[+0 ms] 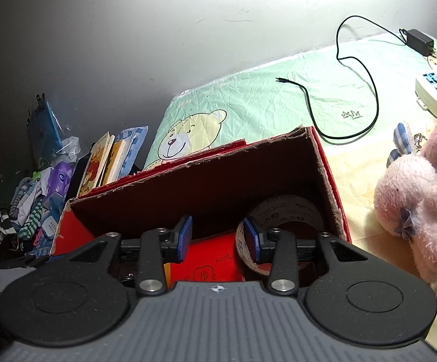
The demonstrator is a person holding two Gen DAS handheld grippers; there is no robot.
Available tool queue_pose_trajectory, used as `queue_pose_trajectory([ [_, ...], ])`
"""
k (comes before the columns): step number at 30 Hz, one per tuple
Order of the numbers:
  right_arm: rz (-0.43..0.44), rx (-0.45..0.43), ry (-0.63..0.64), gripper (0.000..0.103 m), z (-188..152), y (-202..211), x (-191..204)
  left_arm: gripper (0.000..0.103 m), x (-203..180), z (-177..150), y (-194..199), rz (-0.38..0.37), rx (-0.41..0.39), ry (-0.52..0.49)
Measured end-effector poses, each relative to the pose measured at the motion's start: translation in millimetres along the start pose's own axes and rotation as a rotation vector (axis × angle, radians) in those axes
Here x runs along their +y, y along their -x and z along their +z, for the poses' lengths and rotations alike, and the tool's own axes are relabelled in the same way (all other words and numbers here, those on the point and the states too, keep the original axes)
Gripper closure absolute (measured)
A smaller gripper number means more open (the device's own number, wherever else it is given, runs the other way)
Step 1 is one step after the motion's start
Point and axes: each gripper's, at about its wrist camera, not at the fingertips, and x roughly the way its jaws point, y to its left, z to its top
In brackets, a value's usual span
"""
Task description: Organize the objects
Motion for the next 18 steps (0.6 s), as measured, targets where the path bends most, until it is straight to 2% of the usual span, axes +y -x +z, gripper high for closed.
queue_pose_trajectory([
  [3,-0.035,-0.032,0.022,0.06,-3,16,5,0.008,0,-4,8,-0.009,-0.002,-0.003],
  [4,-0.042,-0.041,0.017,0.054,-4,21,5,0.008,0,-5,10,-0.016,-0.002,-0.007],
  [7,-0.064,-0.079,0.012,0.05,-7,33,8,0.008,-4,-10,19,-0.037,-0.013,-0.01],
  [10,-0.076,-0.117,0.034,0.049,-9,44,15,0.002,-9,-14,30,-0.038,-0.044,-0.028],
  [12,-0.084,-0.141,0.045,0.042,-11,50,19,0.002,-13,-15,35,-0.023,-0.058,-0.046],
  [18,-0.111,-0.186,0.052,0.041,-20,65,26,0.002,-18,-21,41,0.002,-0.043,-0.065],
])
